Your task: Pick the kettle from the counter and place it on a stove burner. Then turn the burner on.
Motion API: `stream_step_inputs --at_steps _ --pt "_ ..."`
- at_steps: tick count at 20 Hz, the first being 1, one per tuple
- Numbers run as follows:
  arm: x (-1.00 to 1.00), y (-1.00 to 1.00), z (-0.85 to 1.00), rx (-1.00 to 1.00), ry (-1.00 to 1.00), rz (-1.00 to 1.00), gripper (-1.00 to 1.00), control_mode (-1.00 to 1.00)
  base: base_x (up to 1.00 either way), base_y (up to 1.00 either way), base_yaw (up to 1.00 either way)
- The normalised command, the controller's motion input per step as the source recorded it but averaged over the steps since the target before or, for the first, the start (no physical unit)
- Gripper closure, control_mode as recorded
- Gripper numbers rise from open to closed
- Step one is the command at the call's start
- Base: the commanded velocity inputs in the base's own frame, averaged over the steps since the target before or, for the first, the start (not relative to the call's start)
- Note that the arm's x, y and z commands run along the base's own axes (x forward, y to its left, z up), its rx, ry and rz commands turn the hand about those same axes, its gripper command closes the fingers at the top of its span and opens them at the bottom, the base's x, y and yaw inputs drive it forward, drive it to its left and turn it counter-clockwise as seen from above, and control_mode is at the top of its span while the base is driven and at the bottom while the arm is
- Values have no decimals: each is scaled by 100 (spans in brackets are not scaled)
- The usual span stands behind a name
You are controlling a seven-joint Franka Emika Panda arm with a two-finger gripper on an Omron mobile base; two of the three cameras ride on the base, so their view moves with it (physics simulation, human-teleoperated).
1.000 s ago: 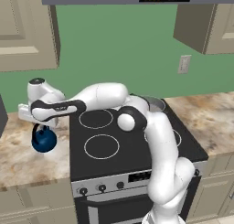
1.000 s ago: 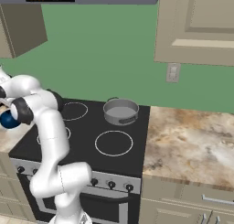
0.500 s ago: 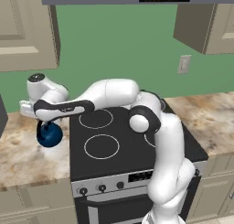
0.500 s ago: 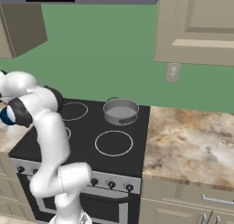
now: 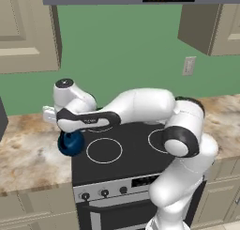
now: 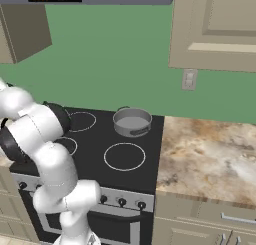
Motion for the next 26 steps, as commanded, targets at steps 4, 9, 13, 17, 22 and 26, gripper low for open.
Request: stream_step_inputs --at_steps 4,9,13,17,22,26 --pt "-22 -100 0 22 -1 0 100 -100 0 0 0" --pt "-3 -100 0 13 0 0 100 -100 0 0 0" --pt "0 -97 0 6 0 0 100 -100 0 0 0" --pt "3 -65 0 0 3 0 100 -100 0 0 0" --pt "38 -7 0 0 10 0 100 -100 0 0 0" --pt "51 3 0 0 23 0 100 -100 0 0 0"
